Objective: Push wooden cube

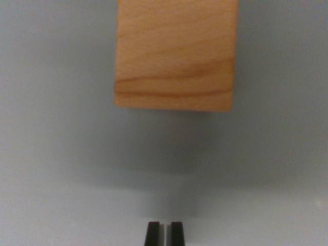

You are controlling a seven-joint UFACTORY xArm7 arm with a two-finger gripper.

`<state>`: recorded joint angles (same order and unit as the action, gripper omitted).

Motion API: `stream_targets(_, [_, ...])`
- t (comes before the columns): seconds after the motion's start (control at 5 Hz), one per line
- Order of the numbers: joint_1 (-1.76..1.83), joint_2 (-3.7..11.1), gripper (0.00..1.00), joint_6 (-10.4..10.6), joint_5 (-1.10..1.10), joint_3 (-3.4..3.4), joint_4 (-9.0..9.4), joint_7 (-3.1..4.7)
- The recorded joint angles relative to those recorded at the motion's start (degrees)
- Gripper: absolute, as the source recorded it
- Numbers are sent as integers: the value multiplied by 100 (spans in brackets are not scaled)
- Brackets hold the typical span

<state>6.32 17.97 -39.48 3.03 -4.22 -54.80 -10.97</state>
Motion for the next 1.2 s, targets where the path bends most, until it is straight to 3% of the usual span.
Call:
stream_targets(0.6, [-1,32,100,-21,0,2,-53,4])
stream_targets(1.0, [-2,90,100,-58,1,5,-148,10])
stream_targets(1.2, [-4,170,100,-110,2,9,-280,19])
